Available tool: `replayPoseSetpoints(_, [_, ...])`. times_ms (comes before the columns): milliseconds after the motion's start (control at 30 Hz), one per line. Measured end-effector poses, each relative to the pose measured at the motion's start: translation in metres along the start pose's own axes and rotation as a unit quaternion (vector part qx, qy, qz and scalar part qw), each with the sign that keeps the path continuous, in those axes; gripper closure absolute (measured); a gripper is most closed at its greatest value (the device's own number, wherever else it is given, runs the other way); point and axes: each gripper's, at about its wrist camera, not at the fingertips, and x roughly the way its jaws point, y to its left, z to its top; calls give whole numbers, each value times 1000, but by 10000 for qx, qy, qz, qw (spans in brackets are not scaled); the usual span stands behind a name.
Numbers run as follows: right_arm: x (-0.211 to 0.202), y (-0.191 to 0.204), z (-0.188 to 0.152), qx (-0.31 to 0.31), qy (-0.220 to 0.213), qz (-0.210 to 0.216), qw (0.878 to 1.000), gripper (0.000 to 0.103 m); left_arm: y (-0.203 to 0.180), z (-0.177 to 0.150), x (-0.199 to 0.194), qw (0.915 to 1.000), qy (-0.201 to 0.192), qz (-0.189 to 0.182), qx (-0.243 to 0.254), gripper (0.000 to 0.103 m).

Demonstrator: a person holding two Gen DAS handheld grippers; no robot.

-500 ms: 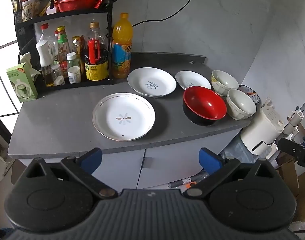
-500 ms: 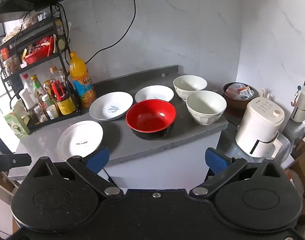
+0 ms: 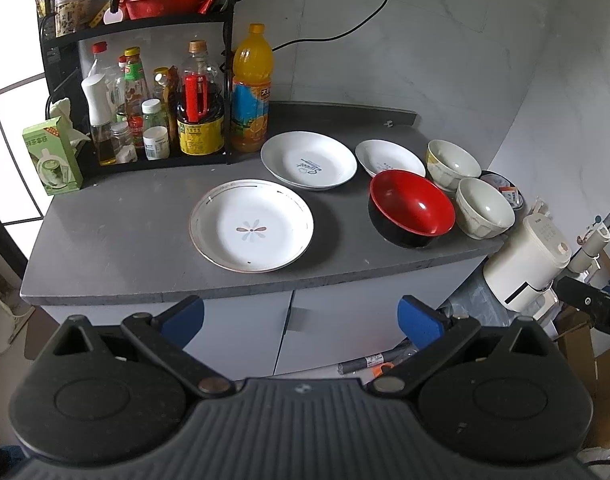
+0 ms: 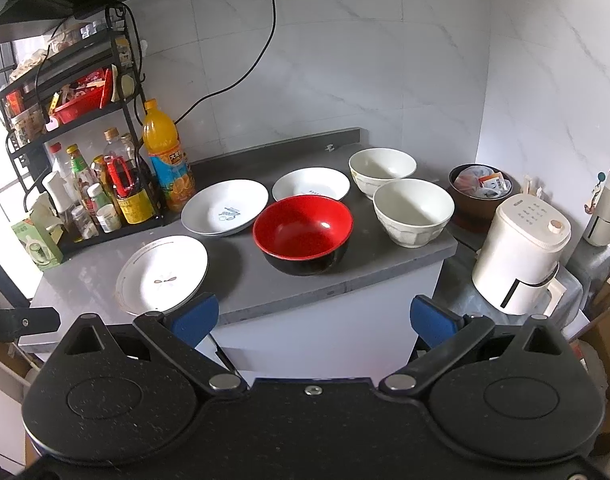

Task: Organize plates and bowls

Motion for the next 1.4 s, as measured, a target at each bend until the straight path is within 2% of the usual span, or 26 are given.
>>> replayPoseSetpoints(667, [-9, -9, 0, 42, -12, 159, 9999, 0, -8, -9, -14, 9999, -25, 102, 60, 1])
replayPoseSetpoints(1400, [-2, -21, 5, 112, -30, -35, 9999, 0, -24, -2, -1, 9998, 29, -4, 189, 1])
